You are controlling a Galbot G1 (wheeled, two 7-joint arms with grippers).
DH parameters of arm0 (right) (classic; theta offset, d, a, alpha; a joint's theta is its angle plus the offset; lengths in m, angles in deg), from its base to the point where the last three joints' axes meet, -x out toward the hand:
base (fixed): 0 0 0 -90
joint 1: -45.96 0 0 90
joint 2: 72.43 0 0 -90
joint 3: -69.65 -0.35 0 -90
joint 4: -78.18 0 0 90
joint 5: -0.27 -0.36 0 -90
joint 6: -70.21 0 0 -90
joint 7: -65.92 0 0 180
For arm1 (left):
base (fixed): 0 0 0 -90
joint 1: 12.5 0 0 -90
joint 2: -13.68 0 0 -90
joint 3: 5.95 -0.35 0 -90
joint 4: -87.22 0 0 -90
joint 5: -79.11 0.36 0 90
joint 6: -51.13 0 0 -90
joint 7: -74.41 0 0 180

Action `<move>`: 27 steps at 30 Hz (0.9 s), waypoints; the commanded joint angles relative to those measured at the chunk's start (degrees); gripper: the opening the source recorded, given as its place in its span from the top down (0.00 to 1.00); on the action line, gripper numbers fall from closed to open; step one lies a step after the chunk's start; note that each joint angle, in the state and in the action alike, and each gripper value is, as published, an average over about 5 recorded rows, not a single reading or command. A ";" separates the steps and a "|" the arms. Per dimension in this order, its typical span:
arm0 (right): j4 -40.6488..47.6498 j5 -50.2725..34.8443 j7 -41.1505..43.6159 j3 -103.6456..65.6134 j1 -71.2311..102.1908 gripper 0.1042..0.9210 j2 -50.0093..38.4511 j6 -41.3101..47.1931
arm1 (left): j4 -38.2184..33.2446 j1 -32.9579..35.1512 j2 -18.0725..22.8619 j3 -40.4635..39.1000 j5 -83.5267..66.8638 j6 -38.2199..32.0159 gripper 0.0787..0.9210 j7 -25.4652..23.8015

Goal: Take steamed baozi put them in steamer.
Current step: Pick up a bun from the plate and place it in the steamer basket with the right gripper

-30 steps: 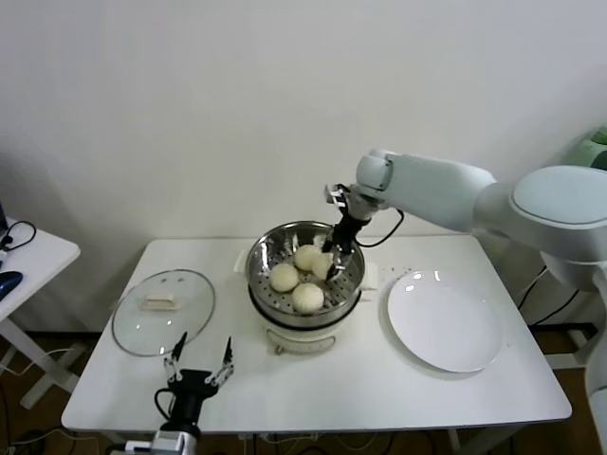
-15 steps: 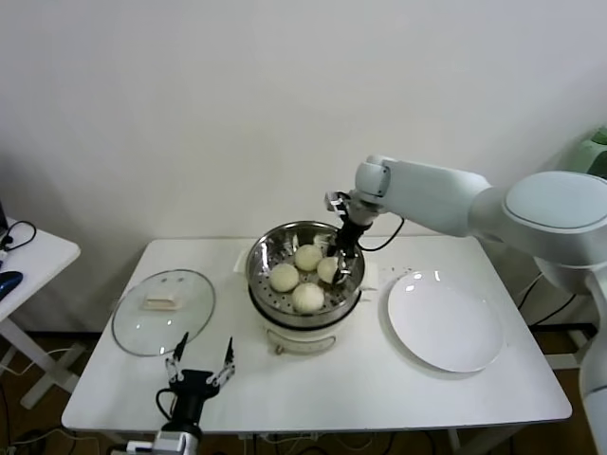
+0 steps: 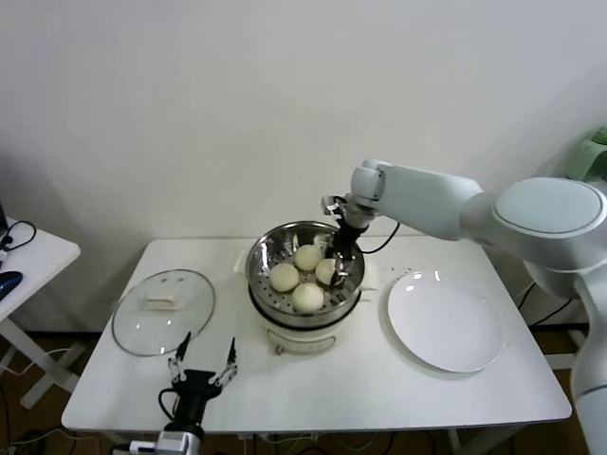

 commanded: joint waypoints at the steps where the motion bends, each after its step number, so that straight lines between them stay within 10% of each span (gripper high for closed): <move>1: 0.99 0.84 0.05 -0.43 0.50 0.26 0.24 -0.20 | 0.01 0.04 0.08 -0.26 0.23 0.04 0.12 0.03; 27: -8.51 -5.51 0.81 -1.04 -11.13 0.12 -6.74 1.11 | 0.06 0.33 -0.32 0.05 -0.70 -0.32 0.12 -0.12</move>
